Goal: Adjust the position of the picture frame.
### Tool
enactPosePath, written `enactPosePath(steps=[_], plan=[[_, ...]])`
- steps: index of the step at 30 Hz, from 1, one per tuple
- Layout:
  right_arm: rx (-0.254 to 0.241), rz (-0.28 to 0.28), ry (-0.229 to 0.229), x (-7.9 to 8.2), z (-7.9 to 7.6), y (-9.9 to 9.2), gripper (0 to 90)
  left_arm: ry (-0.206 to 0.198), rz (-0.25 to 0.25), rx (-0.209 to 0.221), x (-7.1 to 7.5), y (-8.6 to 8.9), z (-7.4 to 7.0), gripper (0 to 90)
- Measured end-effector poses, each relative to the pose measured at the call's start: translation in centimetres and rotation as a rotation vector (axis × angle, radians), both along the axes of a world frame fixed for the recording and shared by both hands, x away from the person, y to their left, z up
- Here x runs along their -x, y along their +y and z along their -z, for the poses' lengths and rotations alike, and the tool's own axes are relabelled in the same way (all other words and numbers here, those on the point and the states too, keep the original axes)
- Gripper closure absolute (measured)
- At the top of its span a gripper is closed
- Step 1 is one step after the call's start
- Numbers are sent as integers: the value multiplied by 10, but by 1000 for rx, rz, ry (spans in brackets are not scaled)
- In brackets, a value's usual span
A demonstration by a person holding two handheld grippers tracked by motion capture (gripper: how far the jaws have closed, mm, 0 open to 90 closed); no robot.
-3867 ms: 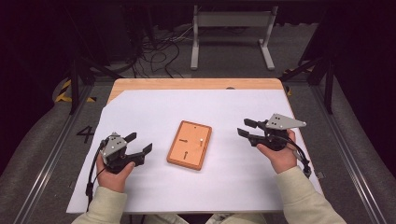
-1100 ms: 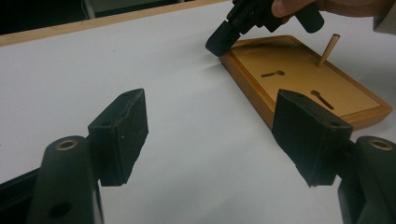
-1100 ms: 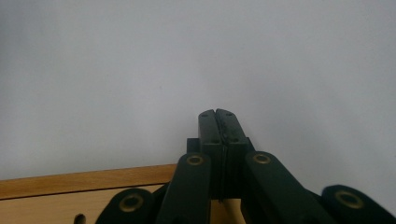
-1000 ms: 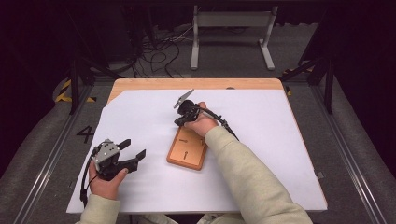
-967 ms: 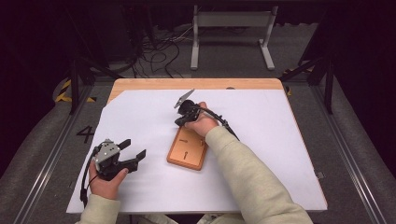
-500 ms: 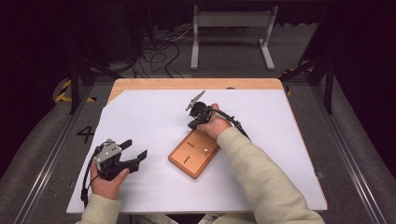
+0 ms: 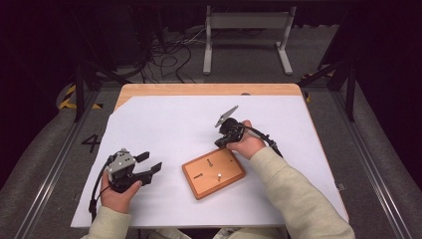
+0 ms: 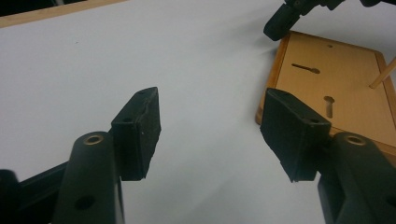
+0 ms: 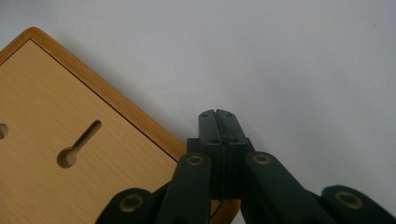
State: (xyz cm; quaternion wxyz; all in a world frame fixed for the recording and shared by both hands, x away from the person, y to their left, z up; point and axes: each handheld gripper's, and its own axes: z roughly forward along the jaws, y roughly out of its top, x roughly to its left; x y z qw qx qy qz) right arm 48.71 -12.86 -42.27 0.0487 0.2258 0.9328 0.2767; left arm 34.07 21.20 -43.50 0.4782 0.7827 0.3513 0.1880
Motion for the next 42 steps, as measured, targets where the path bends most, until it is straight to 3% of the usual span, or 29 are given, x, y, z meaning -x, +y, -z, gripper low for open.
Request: enactPosePath(steps=[3, 6, 11, 15, 25, 31, 37, 42], plan=[[-10, 29, -57, 3, -1, -4, 900, 5, 33, -3, 0, -4, -1, 447], [-81, 67, -96, 6, -9, -14, 900, 20, 80, 16, 1, -8, -2, 539], [-150, 88, -119, 16, -22, -33, 900, 59, 180, 66, 2, -17, -4, 729], [-201, 91, -121, 29, -30, -45, 900, 63, 233, 45, 4, -24, -8, 897], [-273, 90, -154, 59, -38, -67, 900, 83, 360, 10, 11, -49, -16, 900], [-349, 119, -195, 78, -43, -88, 900, 109, 454, -45, 18, -73, -11, 900], [-369, 147, -193, 80, -43, -101, 896, 164, 575, -120, 23, -98, -6, 900], [-382, 153, -186, 81, -44, -104, 891, 205, 605, -167, 23, -107, 0, 900]])
